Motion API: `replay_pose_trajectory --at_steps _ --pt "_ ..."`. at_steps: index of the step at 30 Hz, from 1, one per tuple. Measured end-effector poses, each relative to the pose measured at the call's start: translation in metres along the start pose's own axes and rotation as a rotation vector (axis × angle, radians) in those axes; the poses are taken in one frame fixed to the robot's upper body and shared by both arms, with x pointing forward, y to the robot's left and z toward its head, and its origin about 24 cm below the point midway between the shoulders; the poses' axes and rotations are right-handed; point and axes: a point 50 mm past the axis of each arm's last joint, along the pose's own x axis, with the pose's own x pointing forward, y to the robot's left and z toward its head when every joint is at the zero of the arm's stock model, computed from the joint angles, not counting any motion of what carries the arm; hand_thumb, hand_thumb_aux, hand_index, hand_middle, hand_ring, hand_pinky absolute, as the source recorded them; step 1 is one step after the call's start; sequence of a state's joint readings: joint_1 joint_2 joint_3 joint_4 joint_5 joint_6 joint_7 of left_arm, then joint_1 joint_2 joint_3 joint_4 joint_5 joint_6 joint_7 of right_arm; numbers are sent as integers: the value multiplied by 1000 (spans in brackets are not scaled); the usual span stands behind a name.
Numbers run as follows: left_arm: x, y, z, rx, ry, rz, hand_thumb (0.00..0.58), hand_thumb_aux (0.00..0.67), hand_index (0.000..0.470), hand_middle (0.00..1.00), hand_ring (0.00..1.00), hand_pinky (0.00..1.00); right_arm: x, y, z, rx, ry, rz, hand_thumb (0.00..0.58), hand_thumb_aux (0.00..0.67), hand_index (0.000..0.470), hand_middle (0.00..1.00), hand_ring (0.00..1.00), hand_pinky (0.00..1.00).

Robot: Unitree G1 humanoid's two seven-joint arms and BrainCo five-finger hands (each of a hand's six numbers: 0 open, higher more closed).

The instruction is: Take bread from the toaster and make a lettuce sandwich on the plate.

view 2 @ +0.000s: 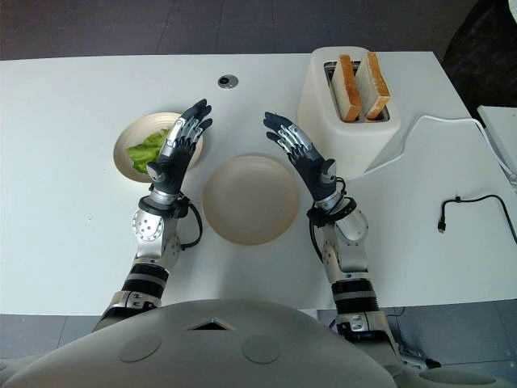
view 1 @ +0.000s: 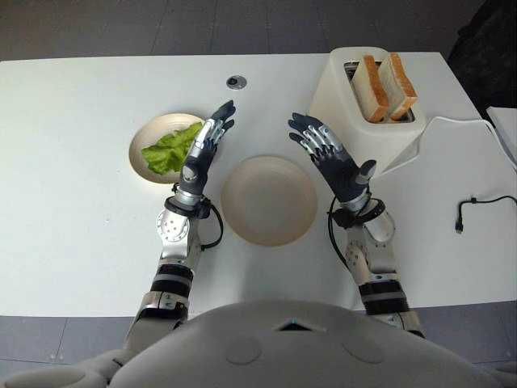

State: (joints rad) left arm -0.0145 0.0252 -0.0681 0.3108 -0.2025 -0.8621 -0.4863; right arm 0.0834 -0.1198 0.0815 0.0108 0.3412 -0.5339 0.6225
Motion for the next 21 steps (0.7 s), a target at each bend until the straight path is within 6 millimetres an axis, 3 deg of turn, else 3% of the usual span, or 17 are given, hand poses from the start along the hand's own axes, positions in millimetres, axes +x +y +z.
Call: replay_pose_trajectory --at_steps 8,10,16,19,21 --pt "-6 -14 12 24 -25 -102 0 0 0 0 0 0 2 -3 14 -75 -45 -49 0 0 0 0 0 0" --pt "-5 -17 13 11 -34 -113 0 0 0 0 0 0 4 -4 26 -114 -94 -53 0 0 0 0 0 0" --pt "-5 -17 15 9 -34 -110 0 0 0 0 0 0 4 -53 85 -522 -231 -248 0 0 0 0 0 0" --pt "-4 -19 15 4 -36 -108 0 0 0 0 0 0 5 -81 94 -810 -158 -368 0 0 0 0 0 0" --pt "-4 -19 15 2 -36 -107 0 0 0 0 0 0 6 -97 88 -966 -53 -425 0 0 0 0 0 0"
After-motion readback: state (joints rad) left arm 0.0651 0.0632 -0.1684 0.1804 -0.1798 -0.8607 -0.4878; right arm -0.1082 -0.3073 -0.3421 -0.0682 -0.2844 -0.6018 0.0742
